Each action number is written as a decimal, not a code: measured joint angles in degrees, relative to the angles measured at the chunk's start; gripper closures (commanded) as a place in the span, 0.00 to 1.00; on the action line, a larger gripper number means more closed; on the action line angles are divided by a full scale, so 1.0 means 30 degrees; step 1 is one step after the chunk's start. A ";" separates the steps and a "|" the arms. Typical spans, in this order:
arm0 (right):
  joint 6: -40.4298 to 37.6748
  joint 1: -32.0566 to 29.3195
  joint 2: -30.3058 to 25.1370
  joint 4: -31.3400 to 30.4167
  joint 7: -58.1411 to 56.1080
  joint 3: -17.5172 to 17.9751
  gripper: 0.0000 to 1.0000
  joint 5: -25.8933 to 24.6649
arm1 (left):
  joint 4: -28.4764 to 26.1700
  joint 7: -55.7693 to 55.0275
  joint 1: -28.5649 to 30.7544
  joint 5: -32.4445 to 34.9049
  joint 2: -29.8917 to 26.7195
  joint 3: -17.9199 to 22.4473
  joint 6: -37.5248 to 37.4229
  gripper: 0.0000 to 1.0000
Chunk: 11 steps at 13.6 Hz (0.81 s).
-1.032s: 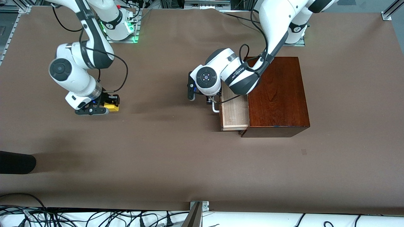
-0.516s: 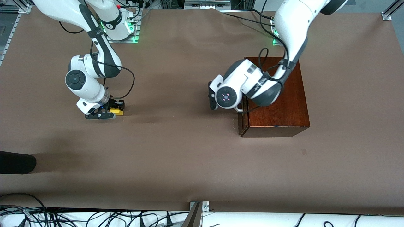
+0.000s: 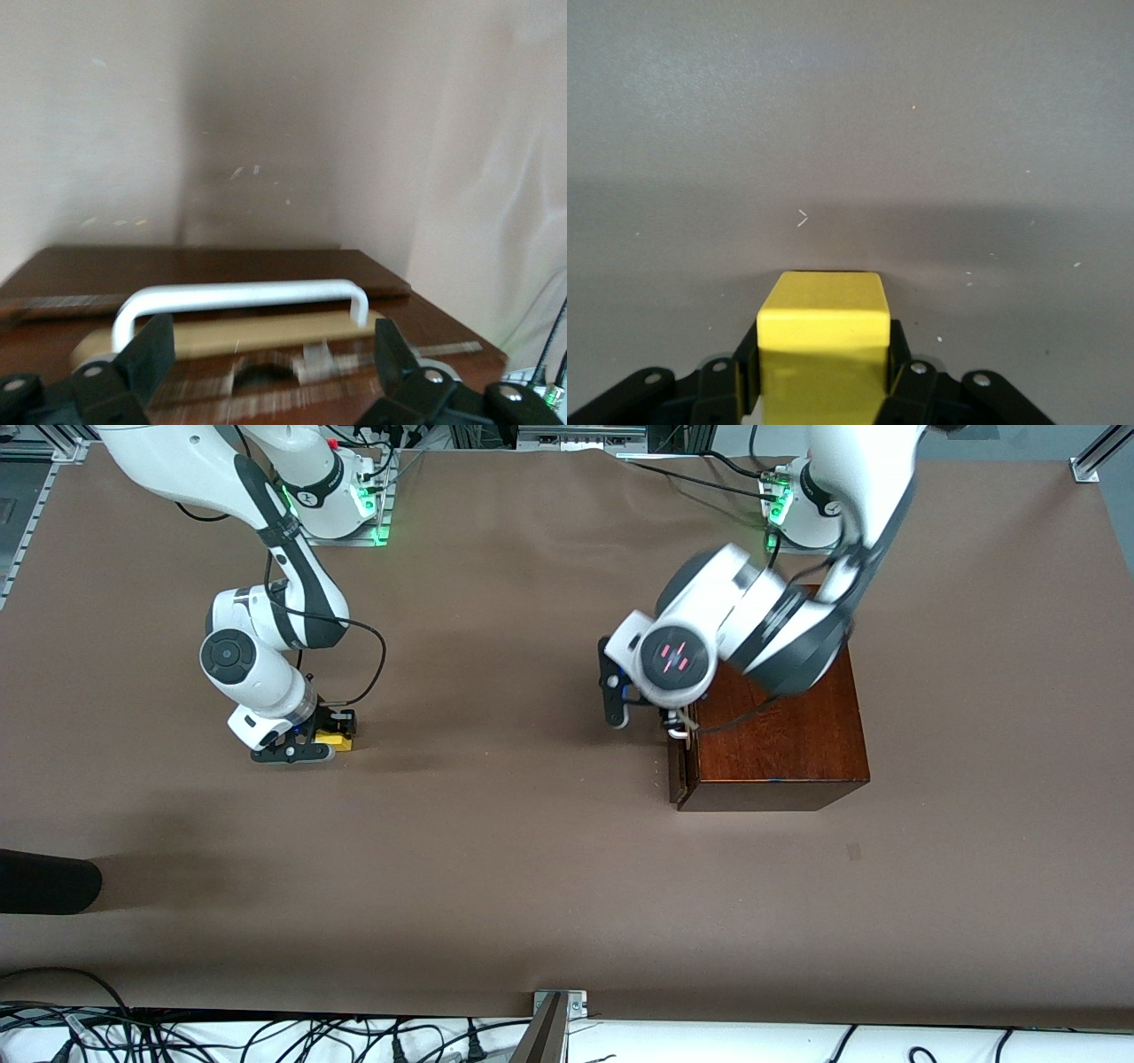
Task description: Open drawer, take yellow block, close drawer
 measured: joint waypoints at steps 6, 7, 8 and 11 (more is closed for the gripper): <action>0.0097 -0.0015 -0.0388 0.0249 -0.0099 0.0013 0.00 -0.0007 | 0.1141 0.0487 0.3414 0.0058 -0.4431 0.0794 -0.1507 0.00; -0.0248 -0.0017 -0.0713 0.0436 -0.0142 0.0018 0.00 -0.0013 | 0.1307 0.0549 0.3800 0.0049 -0.4764 0.1646 -0.1506 0.00; -0.1097 -0.0017 -0.1141 0.0806 -0.0158 0.0024 0.00 -0.0018 | 0.1292 0.0589 0.4070 0.0015 -0.5109 0.2417 -0.1505 0.00; -0.5132 -0.0019 -0.2848 0.3153 -0.0903 0.0036 0.00 -0.0044 | -0.0022 -0.1222 0.4400 -0.0322 -0.6570 0.4174 0.0341 0.00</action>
